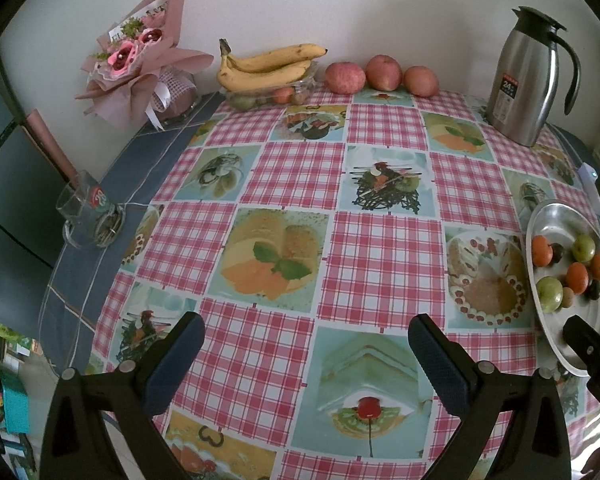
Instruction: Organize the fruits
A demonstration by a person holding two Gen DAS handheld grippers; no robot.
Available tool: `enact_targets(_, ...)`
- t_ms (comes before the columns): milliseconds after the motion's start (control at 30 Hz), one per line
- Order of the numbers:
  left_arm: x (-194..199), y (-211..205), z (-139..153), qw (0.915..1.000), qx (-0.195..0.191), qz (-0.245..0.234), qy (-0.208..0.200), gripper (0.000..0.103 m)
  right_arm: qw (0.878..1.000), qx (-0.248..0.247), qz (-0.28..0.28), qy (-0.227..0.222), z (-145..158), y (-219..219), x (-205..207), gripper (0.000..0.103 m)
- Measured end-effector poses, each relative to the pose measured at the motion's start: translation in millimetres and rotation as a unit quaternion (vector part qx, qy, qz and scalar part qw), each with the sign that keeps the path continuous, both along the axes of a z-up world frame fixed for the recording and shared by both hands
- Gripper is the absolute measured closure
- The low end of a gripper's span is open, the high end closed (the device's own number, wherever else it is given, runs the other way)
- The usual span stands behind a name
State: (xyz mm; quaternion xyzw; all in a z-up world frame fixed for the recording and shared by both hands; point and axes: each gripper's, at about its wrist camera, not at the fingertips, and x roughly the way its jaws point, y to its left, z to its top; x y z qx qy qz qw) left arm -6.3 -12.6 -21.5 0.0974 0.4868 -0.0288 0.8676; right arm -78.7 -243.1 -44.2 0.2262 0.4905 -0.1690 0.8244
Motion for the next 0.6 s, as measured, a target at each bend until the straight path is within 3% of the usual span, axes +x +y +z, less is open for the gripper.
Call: enact_targets(600,-0.4,1.5,-1.2,1.0,0.0,0.0,-0.001,0.0,1.0,0.002,-0.002,0.003,-2.0,0.8,0.1,0.005)
